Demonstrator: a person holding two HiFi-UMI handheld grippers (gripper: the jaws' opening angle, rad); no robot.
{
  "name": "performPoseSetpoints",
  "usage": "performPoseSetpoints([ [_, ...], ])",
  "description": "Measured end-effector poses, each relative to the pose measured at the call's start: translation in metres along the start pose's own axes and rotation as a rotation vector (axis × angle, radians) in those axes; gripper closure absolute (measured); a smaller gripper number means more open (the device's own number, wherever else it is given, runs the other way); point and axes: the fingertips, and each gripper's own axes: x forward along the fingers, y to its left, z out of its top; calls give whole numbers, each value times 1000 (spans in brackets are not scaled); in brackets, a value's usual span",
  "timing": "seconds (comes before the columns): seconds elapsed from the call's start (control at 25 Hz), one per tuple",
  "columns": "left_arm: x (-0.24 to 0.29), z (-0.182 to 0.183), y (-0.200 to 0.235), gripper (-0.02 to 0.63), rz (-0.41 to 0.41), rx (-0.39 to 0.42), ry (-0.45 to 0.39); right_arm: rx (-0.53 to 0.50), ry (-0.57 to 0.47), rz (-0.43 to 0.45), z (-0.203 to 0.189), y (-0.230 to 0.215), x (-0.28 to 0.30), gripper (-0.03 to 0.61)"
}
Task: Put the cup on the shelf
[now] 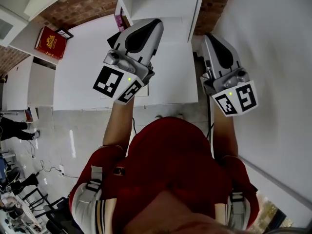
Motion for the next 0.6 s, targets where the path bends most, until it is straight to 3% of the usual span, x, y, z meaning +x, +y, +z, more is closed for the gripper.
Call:
performPoseSetpoints([
  [0.6, -5, -7, -7, 607, -34, -3, 11, -35, 7, -13, 0, 8, 5, 581],
])
